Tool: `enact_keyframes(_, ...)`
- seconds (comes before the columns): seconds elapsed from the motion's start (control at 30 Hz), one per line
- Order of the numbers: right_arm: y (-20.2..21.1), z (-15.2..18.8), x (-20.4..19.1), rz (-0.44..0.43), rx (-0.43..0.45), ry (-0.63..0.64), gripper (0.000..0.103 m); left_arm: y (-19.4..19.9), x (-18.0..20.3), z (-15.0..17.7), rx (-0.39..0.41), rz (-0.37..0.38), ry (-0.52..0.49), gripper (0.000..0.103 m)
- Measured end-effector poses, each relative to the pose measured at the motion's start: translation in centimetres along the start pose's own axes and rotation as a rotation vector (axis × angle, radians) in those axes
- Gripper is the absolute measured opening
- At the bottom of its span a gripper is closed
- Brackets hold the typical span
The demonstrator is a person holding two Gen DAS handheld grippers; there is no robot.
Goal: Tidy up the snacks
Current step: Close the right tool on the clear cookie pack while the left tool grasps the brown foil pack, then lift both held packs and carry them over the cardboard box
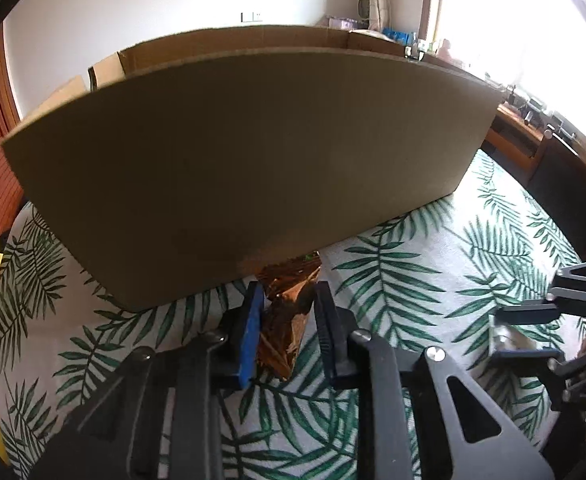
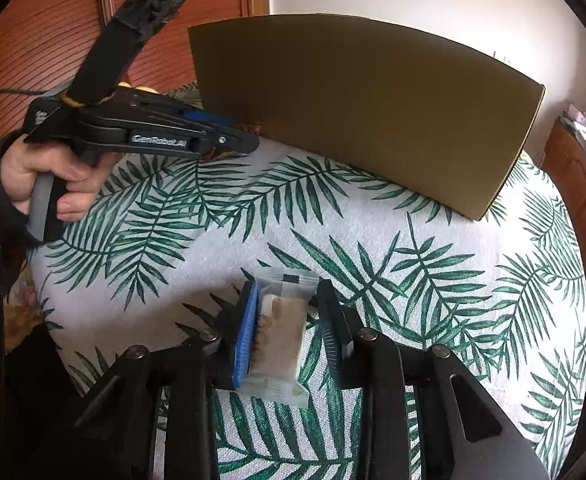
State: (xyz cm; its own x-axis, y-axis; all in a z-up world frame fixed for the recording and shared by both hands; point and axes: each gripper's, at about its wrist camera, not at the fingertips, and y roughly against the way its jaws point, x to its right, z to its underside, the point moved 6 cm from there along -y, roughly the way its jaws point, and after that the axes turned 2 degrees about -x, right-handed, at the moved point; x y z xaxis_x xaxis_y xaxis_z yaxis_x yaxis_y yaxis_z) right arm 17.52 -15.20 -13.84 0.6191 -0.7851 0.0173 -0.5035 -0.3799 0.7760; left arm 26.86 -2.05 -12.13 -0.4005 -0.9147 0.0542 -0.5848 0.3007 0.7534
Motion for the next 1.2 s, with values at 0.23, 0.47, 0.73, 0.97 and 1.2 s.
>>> enact_keyframes(0.23, 0.5, -0.1, 0.4, -0.011, 0.016, -0.028, 0.022, 1.9, 0.8, -0.4, 0.045, 0.025, 0.007, 0.021)
enact_keyframes(0.47, 2.0, -0.7, 1.3, -0.033, 0.060, -0.071, 0.020, 4.5, 1.3, -1.4, 0.098, 0.064, 0.007, 0.021)
enact_keyframes(0.73, 4.3, -2.7, 2.2, -0.011, 0.123, -0.076, 0.020, 8.0, 1.8, -3.9, 0.189, 0.089, 0.003, 0.021)
enact_keyframes(0.97, 6.7, -5.9, 3.2, 0.017, 0.208, -0.061, 0.020, 9.9, 1.7, -7.0, 0.262, 0.079, -0.004, 0.021)
enact_keyframes(1.2, 8.6, -10.8, 4.3, 0.044, 0.296, -0.032, 0.020, 11.9, 1.0, -10.3, 0.343, 0.050, -0.024, 0.021)
